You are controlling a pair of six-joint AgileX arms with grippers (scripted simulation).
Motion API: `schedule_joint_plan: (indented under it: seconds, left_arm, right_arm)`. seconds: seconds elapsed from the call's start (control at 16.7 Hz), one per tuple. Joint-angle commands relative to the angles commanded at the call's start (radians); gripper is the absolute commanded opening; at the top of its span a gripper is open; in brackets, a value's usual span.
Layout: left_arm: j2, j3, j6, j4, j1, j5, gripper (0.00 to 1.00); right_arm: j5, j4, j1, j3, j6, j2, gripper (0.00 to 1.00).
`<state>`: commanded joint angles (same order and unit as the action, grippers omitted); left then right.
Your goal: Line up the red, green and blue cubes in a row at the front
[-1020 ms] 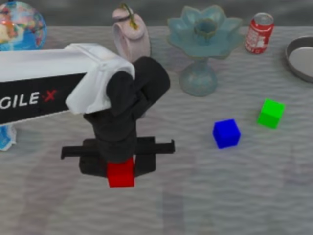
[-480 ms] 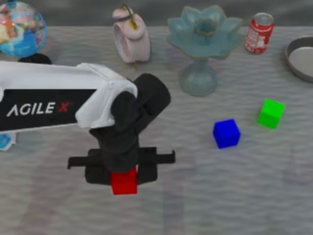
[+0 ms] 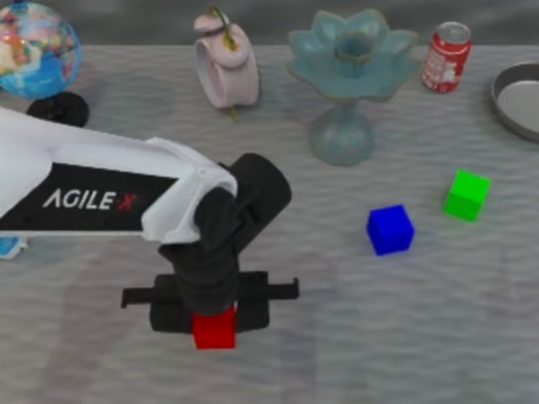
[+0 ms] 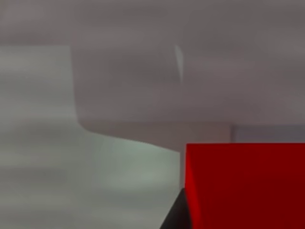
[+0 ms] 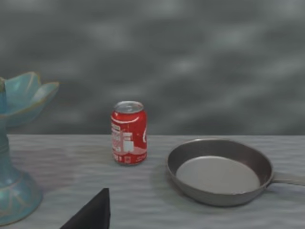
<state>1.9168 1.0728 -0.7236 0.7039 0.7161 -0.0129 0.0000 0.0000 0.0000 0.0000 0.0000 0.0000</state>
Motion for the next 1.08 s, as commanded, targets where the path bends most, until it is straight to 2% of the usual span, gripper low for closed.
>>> schedule_joint_plan:
  seconds: [0.78,1.08]
  left_arm:
    - [0.000,0.000,0.000,0.000,0.000,0.000,0.98]
    - [0.000,0.000,0.000,0.000,0.000,0.000,1.00]
  right_arm:
    - [0.000,0.000,0.000,0.000,0.000,0.000,1.00]
    - [0.000,0.000,0.000,0.000,0.000,0.000,1.00]
